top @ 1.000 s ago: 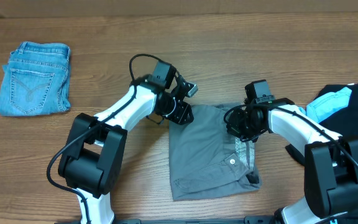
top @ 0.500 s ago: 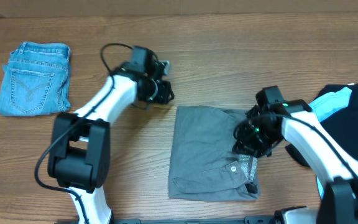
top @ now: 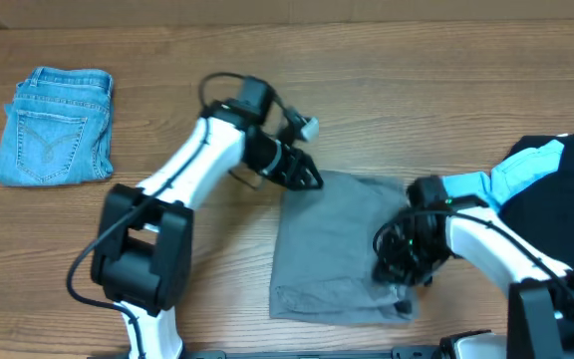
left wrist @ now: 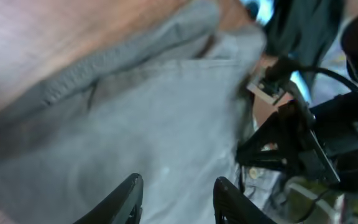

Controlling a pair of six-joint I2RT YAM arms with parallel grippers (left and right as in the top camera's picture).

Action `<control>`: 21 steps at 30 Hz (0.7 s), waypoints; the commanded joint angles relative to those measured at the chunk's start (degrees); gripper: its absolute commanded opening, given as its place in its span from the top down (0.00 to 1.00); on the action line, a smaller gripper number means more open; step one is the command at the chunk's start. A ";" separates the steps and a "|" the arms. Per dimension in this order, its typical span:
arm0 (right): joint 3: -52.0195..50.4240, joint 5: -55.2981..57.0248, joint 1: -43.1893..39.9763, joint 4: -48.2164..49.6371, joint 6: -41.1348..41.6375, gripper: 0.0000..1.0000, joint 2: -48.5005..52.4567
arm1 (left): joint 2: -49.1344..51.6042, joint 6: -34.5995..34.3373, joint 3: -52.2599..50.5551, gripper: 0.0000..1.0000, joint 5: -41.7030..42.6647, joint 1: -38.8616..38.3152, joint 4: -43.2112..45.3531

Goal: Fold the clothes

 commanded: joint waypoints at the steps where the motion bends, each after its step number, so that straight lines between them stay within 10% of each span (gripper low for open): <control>1: -4.31 3.17 -0.24 0.52 8.74 0.91 0.98 | -0.76 1.07 -4.66 0.59 -8.90 -3.28 2.62; 13: -3.28 3.13 -0.37 1.64 6.67 0.88 0.96 | -0.50 -13.60 -11.21 0.51 -24.72 1.31 19.74; 21: 8.37 1.53 -0.37 -3.02 -4.79 0.75 -3.98 | -1.79 -10.29 6.99 0.47 -13.92 10.97 0.20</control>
